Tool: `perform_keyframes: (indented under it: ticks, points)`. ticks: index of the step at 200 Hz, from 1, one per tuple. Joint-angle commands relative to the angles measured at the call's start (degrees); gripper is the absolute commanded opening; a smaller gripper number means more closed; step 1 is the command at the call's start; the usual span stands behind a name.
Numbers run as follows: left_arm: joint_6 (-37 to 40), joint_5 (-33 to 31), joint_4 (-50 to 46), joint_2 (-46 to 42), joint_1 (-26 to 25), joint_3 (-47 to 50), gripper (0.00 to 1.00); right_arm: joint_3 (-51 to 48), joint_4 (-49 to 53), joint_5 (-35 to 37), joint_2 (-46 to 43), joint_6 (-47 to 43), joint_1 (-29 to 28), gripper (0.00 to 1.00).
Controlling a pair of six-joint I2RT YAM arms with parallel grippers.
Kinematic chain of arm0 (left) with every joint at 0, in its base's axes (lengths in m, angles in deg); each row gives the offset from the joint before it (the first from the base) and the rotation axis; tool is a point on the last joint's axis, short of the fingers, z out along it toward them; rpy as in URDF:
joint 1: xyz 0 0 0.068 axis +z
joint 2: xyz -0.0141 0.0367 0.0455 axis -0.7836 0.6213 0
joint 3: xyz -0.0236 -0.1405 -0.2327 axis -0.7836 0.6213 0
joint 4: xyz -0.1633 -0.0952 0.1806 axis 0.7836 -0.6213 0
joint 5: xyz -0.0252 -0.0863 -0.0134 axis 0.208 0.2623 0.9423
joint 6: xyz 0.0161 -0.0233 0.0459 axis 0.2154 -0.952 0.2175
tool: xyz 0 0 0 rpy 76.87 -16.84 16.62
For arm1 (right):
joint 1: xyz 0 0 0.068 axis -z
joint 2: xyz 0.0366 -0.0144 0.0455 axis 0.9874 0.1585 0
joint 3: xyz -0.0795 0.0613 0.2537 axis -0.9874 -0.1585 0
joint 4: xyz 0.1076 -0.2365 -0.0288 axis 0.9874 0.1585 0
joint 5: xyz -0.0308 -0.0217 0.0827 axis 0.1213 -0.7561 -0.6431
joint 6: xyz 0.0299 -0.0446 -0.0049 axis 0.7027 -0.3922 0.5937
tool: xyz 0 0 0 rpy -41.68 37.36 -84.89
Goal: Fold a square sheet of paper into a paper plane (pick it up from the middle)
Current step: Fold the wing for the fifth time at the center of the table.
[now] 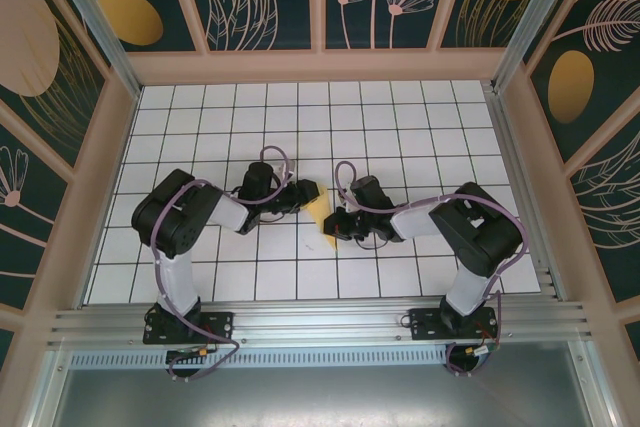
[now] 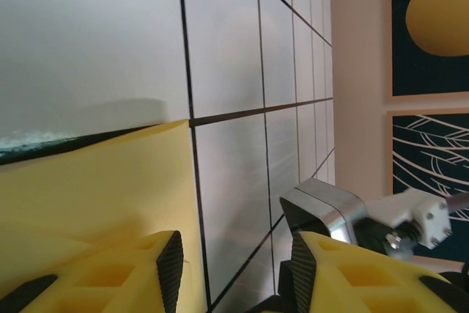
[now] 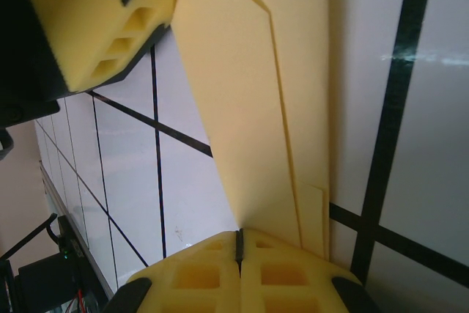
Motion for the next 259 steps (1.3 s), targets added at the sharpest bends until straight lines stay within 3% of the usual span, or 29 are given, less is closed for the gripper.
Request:
perform_keyframes:
  ticks: [1,86,132,172,229,259]
  points:
    - [1.1,-1.6,-2.2,1.4,-0.3,-1.6,0.45,-2.3,7.7,4.0,3.1,-1.4,-0.9,0.0]
    - [1.3,-3.5,-4.0,2.3,-0.3,-0.9,0.45,2.5,14.7,5.9,-6.7,-3.5,-1.2,0.08]
    - [1.3,-5.3,-2.7,-7.2,-0.3,2.5,0.48,3.4,21.1,15.0,-17.4,-4.4,-0.3,0.22]
    - [1.4,-9.5,-3.7,-15.7,-0.3,7.1,0.52,-0.1,19.7,18.3,-22.8,-1.7,3.6,0.25]
    - [1.2,-12.1,-7.4,-22.5,-0.3,11.2,0.52,-1.3,16.4,20.6,-23.4,-0.8,4.5,0.3]
    - [3.7,-16.9,-15.3,-28.6,-0.6,12.9,0.52,0.4,17.4,21.2,-21.3,-0.9,4.8,0.3]
